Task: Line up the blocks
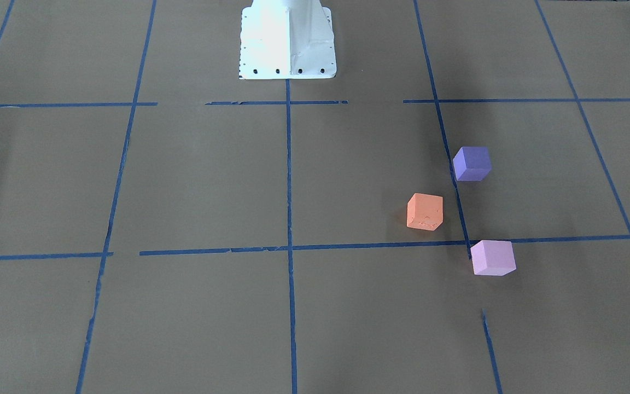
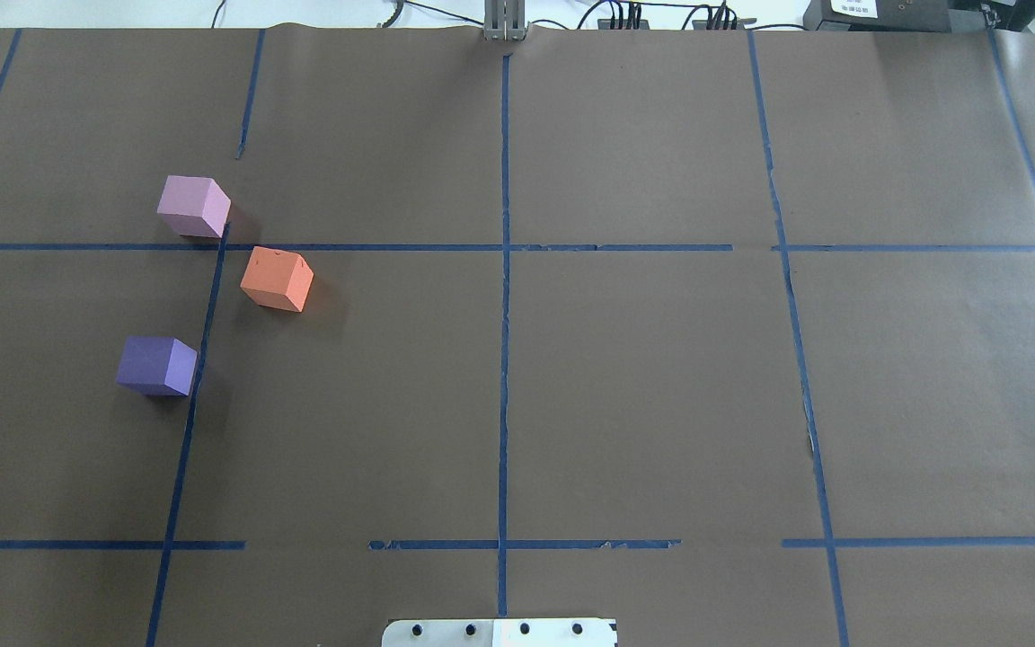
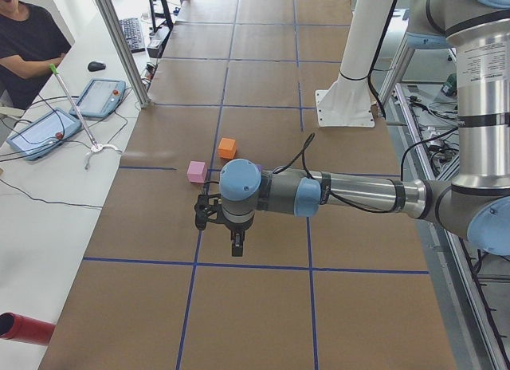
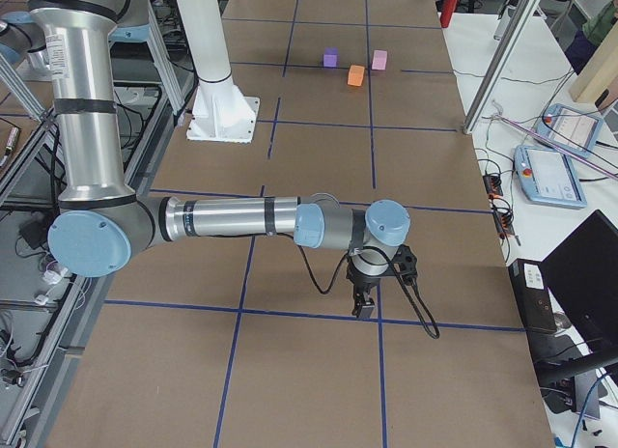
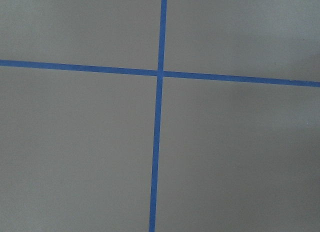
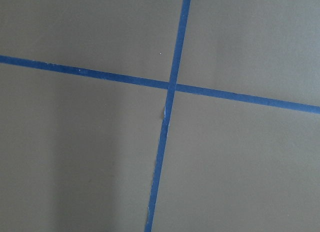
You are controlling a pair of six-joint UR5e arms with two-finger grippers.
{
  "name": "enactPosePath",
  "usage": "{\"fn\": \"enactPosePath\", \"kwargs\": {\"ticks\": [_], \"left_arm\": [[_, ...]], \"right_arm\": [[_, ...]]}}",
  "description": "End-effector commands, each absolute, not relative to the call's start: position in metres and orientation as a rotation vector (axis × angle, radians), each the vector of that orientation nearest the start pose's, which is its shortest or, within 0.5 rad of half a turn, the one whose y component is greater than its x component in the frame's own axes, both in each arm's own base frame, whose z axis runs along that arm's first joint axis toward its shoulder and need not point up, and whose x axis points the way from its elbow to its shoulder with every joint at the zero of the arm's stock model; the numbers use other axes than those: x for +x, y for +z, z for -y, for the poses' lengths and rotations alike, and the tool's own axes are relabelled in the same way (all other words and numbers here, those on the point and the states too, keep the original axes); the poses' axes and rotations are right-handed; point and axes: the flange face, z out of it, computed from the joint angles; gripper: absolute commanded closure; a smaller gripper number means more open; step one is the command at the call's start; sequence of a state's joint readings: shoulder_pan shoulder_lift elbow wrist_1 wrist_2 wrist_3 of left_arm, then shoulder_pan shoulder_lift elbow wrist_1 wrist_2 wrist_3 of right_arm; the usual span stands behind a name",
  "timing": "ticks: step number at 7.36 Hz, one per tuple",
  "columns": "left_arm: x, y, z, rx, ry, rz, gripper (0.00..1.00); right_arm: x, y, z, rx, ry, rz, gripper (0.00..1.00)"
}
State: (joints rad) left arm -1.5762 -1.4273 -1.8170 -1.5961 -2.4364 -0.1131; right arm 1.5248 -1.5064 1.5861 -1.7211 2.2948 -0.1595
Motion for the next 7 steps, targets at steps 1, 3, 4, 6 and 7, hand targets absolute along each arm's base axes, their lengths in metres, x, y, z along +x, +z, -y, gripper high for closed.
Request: {"fn": "enactPosePath", "kwargs": {"ticks": [1, 3, 4, 6, 7], "left_arm": [[-0.004, 0.556, 0.472, 0.079, 0.051, -0.874, 0.00], [0.073, 0.497, 0.506, 0.060, 0.085, -0.896, 0.00], [0.115, 0.461, 0.524, 0.063, 0.073, -0.883, 0.00], [0.222, 0.399, 0.537, 0.050, 0.002, -0.842, 0.00], [0.259, 0.387, 0.536, 0.039, 0.026, -0.842, 0.00]], "right_arm": [[0.044, 0.637, 0.515, -0.026, -0.171, 0.727, 0.00], [0.044, 0.637, 0.515, -0.026, -0.171, 0.727, 0.00], [0.044, 0.637, 0.515, -0.026, -0.171, 0.727, 0.00], [0.044, 0.637, 0.515, -0.026, -0.171, 0.727, 0.00], [0.044, 0.637, 0.515, -0.026, -0.169, 0.727, 0.00]]}}
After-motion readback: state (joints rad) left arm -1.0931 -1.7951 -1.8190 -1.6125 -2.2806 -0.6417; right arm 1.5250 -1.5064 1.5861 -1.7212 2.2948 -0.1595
